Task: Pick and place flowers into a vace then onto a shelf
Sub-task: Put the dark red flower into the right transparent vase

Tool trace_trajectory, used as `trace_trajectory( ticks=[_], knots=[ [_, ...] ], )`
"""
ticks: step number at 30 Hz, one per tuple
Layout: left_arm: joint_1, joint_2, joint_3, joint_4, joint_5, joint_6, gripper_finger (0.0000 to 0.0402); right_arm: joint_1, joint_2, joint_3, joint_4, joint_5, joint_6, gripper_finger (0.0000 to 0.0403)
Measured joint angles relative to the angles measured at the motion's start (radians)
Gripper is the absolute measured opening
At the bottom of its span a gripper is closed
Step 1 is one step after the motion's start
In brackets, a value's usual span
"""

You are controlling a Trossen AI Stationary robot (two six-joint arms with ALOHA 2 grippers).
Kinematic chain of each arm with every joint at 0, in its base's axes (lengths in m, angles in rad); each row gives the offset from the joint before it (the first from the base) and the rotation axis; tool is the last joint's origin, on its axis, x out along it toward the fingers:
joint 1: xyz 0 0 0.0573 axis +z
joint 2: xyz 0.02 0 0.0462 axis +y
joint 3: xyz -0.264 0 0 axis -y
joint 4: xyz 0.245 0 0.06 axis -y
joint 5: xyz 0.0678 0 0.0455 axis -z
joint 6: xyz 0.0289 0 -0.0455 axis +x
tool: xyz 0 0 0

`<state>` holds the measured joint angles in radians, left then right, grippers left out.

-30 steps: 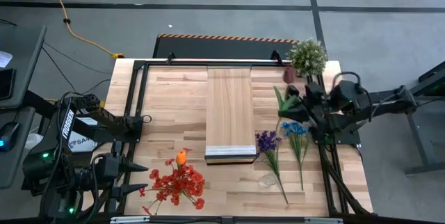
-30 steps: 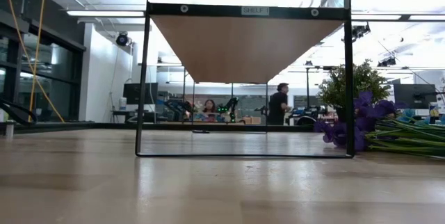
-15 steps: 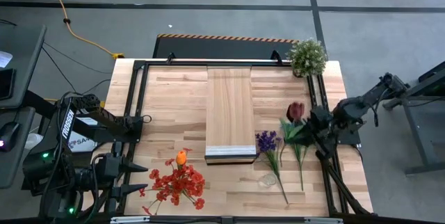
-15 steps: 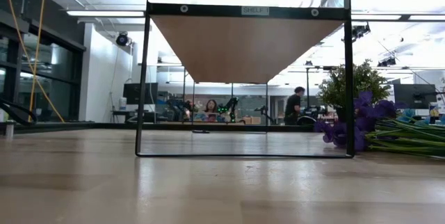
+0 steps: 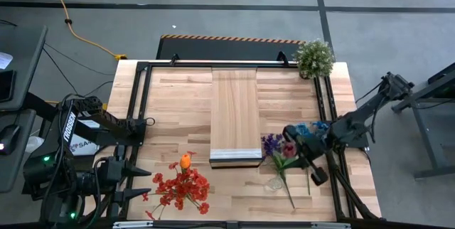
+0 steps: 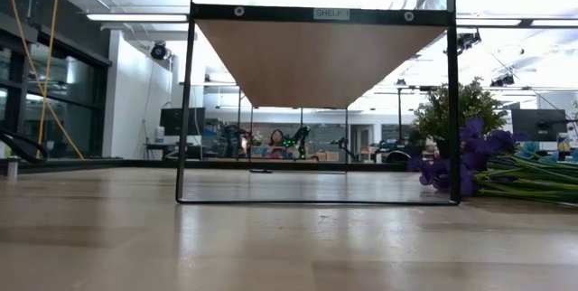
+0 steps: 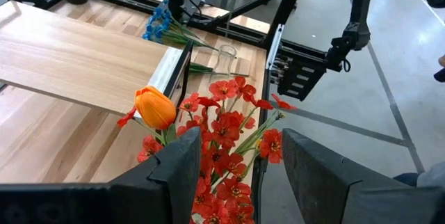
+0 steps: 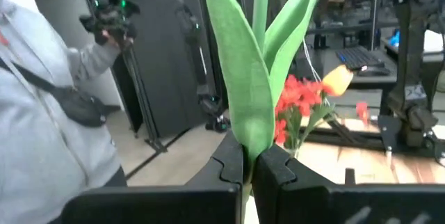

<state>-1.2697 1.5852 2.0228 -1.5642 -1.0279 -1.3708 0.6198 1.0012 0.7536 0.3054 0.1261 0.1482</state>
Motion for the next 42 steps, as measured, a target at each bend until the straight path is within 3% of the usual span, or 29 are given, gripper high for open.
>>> trace_trajectory(
  ticks=[10, 29, 42],
  knots=[
    [0.000, 0.000, 0.000, 0.000, 0.013, 0.000, 0.0232, 0.019, 0.098, 0.000, 0.009, 0.110, 0.005, 0.0002],
    [0.000, 0.000, 0.000, -0.002, 0.032, 0.001, 0.0232, 0.103, 0.104, 0.000, -0.101, 0.330, 0.083, 0.0003],
    [0.000, 0.000, 0.000, -0.002, 0.032, 0.001, 0.0232, 0.109, 0.104, 0.000, -0.184, 0.355, 0.206, 0.0011]
  ],
)
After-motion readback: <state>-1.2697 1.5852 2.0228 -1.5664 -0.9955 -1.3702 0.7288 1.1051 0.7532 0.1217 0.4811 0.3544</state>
